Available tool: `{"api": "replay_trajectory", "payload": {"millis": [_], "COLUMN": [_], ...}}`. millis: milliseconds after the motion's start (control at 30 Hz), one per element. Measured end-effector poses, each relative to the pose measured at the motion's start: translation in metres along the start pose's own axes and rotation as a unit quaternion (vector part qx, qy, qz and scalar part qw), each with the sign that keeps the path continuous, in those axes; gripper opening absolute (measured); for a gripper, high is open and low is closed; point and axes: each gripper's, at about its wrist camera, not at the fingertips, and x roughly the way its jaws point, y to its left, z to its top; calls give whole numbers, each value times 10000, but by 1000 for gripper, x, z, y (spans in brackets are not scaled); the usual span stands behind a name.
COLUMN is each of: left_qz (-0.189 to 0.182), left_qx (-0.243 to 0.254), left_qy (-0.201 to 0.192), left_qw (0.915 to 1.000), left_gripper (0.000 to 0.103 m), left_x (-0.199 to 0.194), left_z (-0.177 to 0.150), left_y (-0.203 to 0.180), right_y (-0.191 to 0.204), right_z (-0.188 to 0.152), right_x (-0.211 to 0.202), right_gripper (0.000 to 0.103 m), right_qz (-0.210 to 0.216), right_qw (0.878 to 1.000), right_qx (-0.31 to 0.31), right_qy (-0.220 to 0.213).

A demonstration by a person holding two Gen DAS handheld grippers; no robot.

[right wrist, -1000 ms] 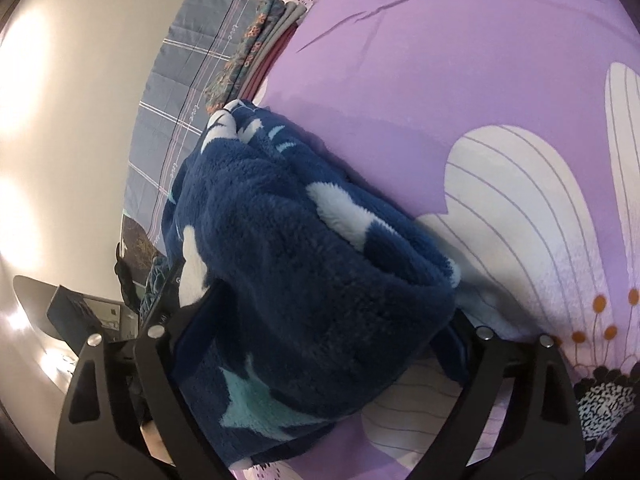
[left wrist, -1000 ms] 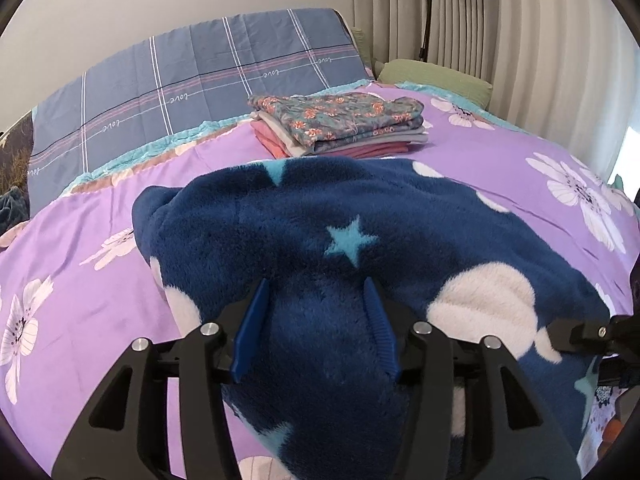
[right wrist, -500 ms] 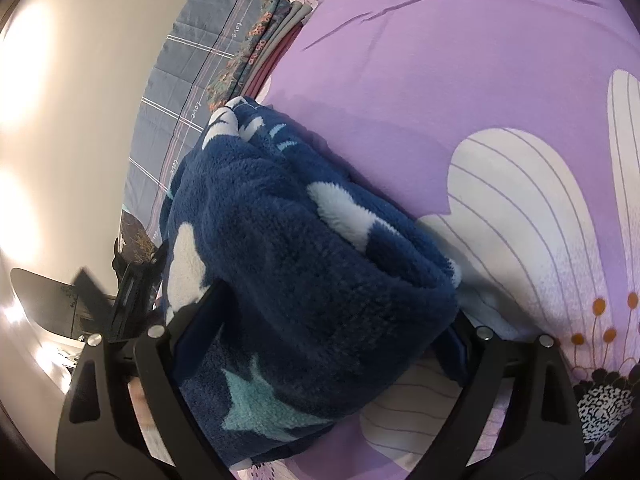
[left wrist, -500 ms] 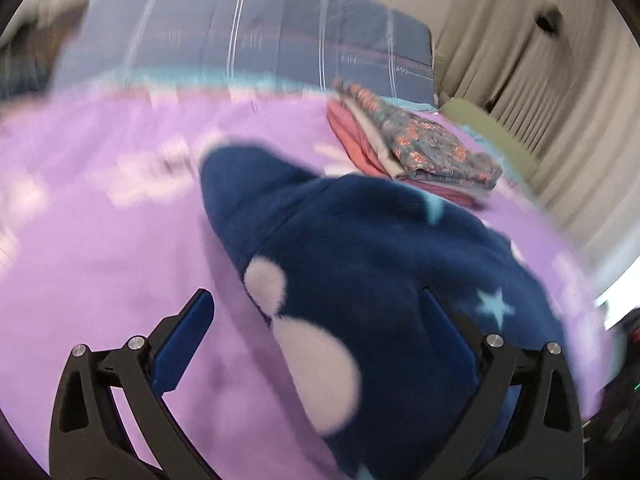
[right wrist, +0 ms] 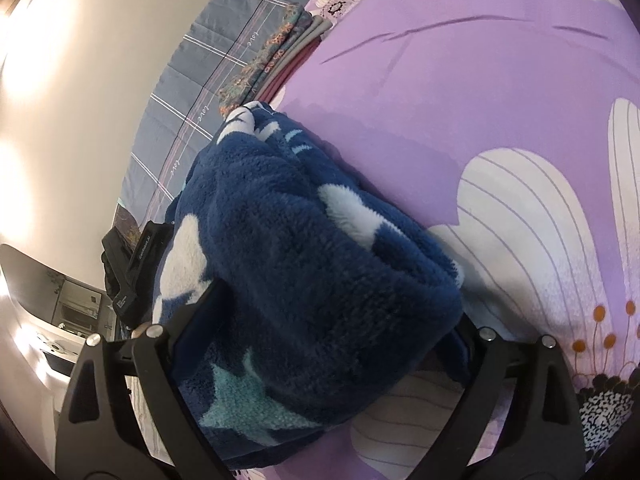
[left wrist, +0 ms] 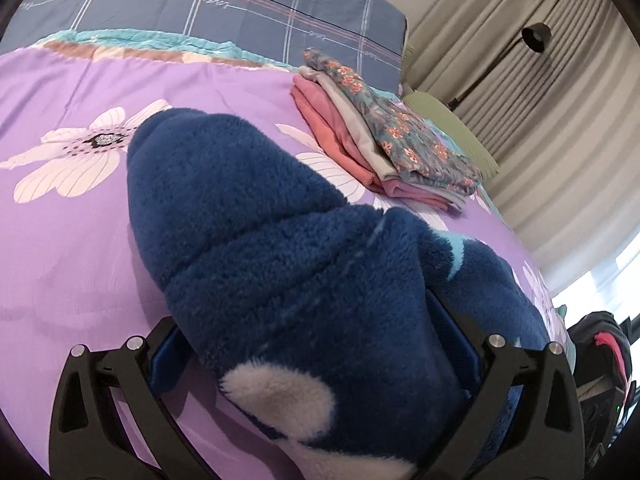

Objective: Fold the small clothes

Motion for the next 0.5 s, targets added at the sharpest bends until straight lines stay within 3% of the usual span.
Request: {"api": "replay_trajectory", "payload": {"millis": [67, 267, 367, 500], "left_qz": [-43, -125, -144, -225], "left_qx": [79, 339, 517, 660], "left_qy": [-3, -204, -482, -920], "left_qw": [10000, 9991, 9974, 9933], "left_gripper": [97, 72, 60, 58], "left_x": [0, -9, -32, -74], "left_z": [1, 2, 4, 12], "left_y": [-1, -13, -26, -37], "right_y": [1, 10, 25, 67], "right_z": [1, 6, 12, 24], "right_x": [0, -4, -13, -31], "right_gripper": [92, 62, 52, 47], "right_qz": [11, 240, 327, 361], "right_qw": [10000, 9989, 9946, 9695], "right_qx": [-22, -399, -975, -2363], "right_qy": [45, 28, -120, -548]}}
